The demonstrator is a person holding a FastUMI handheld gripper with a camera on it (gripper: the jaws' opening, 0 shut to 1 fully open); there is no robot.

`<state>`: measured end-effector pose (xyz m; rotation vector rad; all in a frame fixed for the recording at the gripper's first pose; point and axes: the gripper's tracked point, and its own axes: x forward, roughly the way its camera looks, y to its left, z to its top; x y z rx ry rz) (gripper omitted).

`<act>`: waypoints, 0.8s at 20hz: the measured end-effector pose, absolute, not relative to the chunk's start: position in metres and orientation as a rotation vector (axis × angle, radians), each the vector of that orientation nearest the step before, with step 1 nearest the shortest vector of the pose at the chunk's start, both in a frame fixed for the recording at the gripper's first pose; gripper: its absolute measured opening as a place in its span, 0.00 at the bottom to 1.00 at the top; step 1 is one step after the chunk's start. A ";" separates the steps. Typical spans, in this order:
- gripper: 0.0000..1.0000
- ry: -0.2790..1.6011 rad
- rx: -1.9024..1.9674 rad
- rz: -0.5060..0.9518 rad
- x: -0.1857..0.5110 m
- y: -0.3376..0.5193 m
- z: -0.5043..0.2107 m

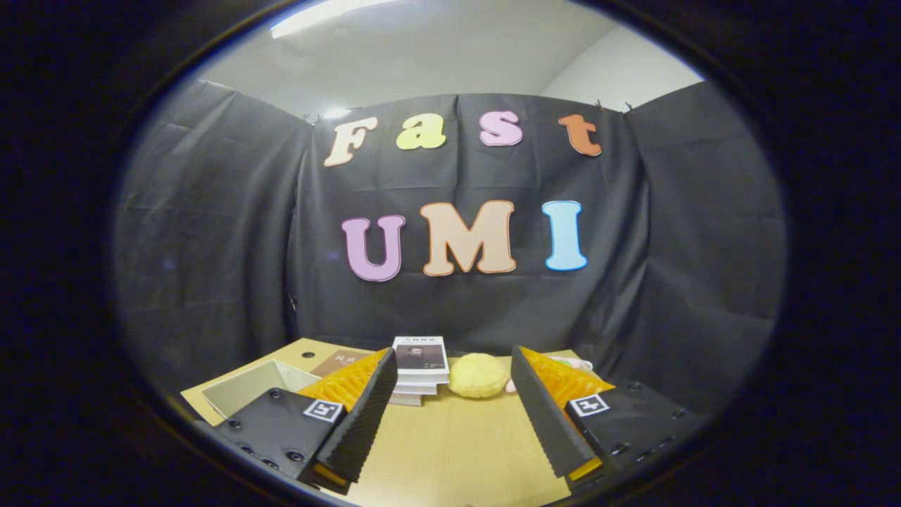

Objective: Open the storage box then place both shoes into the box .Put the left shoe in first, then the right shoe, with the right side of both shoes facing outward in a uniform manner.

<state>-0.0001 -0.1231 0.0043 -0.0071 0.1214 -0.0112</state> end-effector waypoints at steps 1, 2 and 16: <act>1.00 0.121 -0.002 -0.009 0.002 -0.122 0.005; 1.00 0.115 0.003 -0.010 0.004 -0.122 0.006; 1.00 0.079 0.009 -0.018 0.009 -0.112 0.022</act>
